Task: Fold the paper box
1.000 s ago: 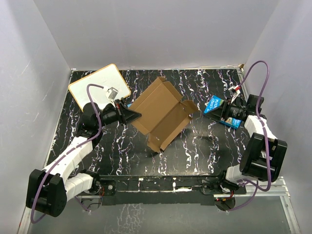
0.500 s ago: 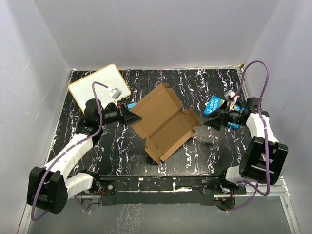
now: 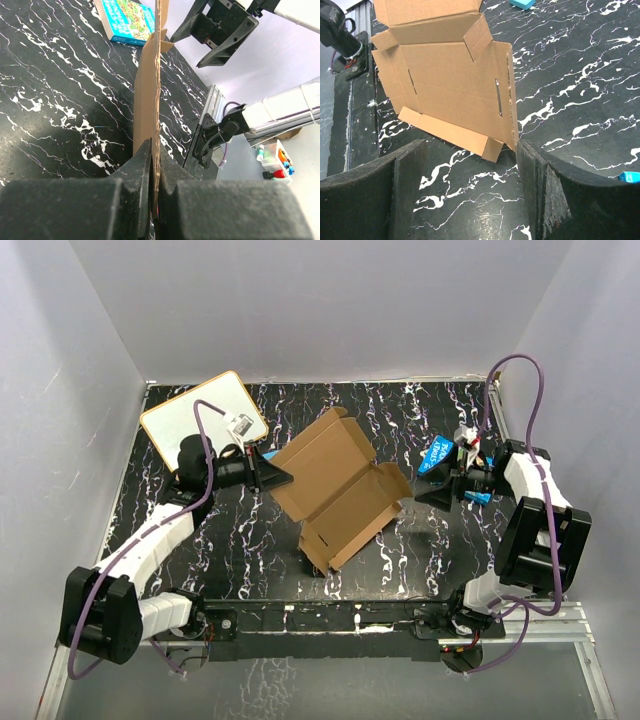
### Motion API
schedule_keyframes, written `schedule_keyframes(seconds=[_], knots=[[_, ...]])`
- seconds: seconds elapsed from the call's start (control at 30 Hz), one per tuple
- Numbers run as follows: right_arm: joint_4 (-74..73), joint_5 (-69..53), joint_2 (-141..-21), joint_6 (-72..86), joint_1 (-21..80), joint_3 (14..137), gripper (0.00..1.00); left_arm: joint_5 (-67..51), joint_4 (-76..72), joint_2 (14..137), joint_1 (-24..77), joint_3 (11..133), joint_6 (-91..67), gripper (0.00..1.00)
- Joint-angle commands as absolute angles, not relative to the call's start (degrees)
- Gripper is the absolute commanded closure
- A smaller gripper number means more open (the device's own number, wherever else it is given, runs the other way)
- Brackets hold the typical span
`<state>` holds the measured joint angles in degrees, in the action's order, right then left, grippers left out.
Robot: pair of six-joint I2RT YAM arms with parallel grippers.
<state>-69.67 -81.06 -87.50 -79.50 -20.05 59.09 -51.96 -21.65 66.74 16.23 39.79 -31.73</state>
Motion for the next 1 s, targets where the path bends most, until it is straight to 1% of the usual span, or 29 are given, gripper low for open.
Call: schedule_keyframes(seconds=[0.0, 0.1, 0.2, 0.33, 0.43, 0.53, 0.6, 0.67, 0.7, 0.8, 0.9, 0.97], knots=[[-69.4, -81.1, -86.3, -82.9, -18.6, 62.6, 0.24, -53.2, -19.3, 67.9, 15.8, 44.0, -32.9, 1.0], [-66.7, -79.4, -85.1, -78.9, -16.6, 62.2, 0.27, -52.6, -18.1, 69.1, 15.8, 45.1, -34.3, 1.0], [-60.9, -77.3, -83.0, -71.0, -12.8, 60.8, 0.35, -51.8, -18.6, 69.9, 15.8, 45.6, -37.4, 1.0], [-43.1, -71.6, -78.2, -51.1, -4.8, 56.0, 0.51, -49.9, -21.6, 69.9, 15.9, 45.5, -43.4, 1.0], [-28.6, -69.5, -74.5, -34.2, -0.9, 52.3, 0.55, -47.4, -24.4, 69.0, 16.0, 45.1, -47.9, 1.0], [-15.5, -71.3, -74.4, -15.1, -0.7, 51.0, 0.55, -43.4, -27.8, 67.4, 16.6, 44.2, -51.7, 1.0], [-11.5, -72.1, -75.8, -5.1, -0.6, 52.2, 0.55, -40.5, -30.1, 66.5, 17.5, 43.4, -53.8, 1.0], [-5.2, -72.3, -76.6, 9.8, -0.5, 52.8, 0.54, -37.8, -31.6, 65.8, 18.5, 42.8, -55.3, 1.0], [-2.2, -71.9, -76.8, 15.9, -0.5, 52.9, 0.52, -36.3, -32.1, 65.5, 19.2, 42.6, -55.7, 1.0], [4.0, -66.8, -76.2, 31.4, 1.6, 53.2, 0.42, -31.4, -32.2, 65.0, 21.2, 42.4, -55.6, 1.0], [8.4, -63.5, -75.9, 42.0, 3.0, 53.3, 0.37, -27.7, -33.6, 65.1, 23.0, 42.0, -55.9, 1.0], [13.3, -63.7, -76.3, 47.4, 3.5, 52.7, 0.36, -25.7, -34.6, 65.5, 24.4, 42.0, -56.1, 1.0]])
